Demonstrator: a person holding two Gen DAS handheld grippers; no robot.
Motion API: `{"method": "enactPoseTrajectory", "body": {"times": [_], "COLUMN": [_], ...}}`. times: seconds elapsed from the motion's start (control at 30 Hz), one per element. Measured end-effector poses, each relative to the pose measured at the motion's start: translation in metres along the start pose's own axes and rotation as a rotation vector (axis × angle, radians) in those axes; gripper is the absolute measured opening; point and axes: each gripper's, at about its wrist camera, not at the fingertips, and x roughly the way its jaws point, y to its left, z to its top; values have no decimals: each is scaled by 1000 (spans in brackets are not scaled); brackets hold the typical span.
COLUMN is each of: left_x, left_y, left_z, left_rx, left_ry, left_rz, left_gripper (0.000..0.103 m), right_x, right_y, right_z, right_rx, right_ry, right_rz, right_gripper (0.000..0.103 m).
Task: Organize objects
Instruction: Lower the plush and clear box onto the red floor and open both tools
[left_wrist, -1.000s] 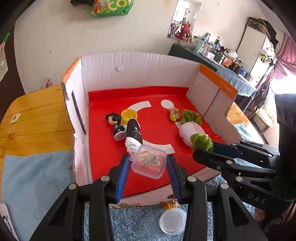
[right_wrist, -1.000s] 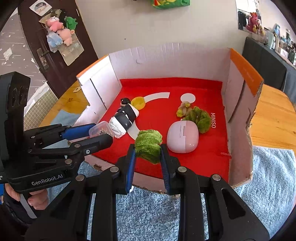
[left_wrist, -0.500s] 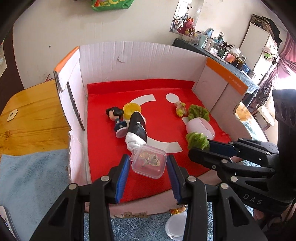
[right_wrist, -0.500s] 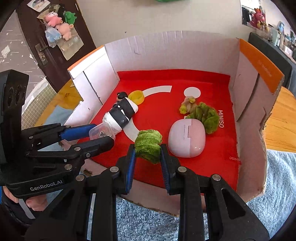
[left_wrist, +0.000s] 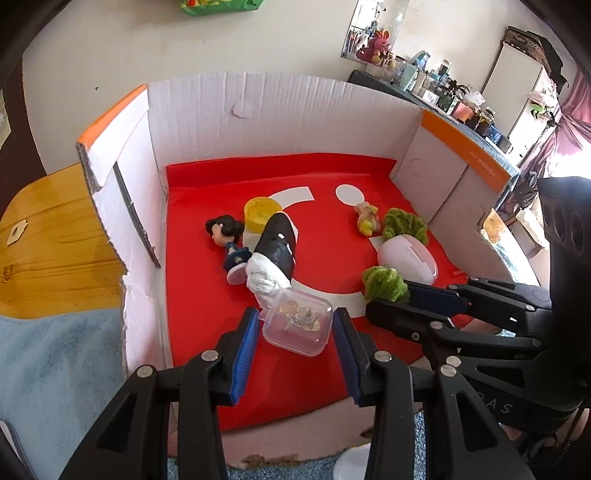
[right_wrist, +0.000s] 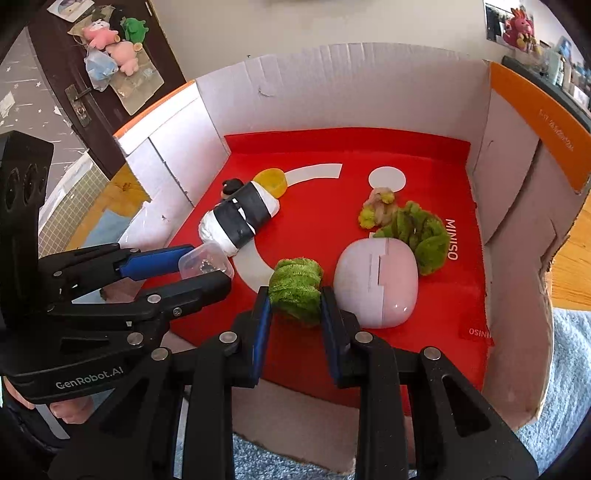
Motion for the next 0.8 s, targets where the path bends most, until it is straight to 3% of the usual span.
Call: {"method": "enactPoseTrajectory", "body": {"times": [0.33,0.8], "left_x": [14,17], "left_y": [2,1], "left_z": [10,11], "left_rx": [-15,-16], "left_ry": [11,9], "left_rz": [10,12], "left_gripper": [43,43], "right_x": [2,3], "right_y": [-18,-18], "right_z": [7,7], "right_rx": [30,29], "right_ry": [-18,-21], "right_rz": [-74,-79], "right_gripper": [24,25]}}
